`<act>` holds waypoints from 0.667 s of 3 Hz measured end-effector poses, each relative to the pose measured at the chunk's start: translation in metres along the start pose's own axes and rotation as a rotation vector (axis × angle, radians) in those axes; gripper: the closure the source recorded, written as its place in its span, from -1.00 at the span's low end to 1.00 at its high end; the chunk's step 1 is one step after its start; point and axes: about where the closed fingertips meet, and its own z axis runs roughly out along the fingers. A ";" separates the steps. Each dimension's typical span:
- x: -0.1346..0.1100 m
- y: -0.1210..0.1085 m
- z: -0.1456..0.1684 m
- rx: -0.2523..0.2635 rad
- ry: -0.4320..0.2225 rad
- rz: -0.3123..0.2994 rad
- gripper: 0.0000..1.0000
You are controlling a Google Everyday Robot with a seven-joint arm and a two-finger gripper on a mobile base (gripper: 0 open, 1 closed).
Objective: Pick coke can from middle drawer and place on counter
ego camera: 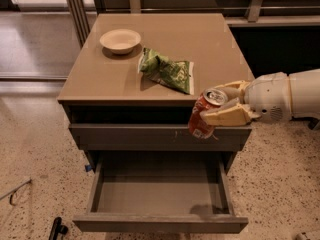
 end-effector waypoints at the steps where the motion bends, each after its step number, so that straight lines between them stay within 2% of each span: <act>1: 0.000 0.000 0.000 0.000 0.000 0.000 1.00; 2: -0.009 -0.007 -0.003 0.007 0.009 0.011 1.00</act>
Offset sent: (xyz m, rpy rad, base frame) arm 0.0218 -0.0101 0.0311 -0.0154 0.0320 -0.0466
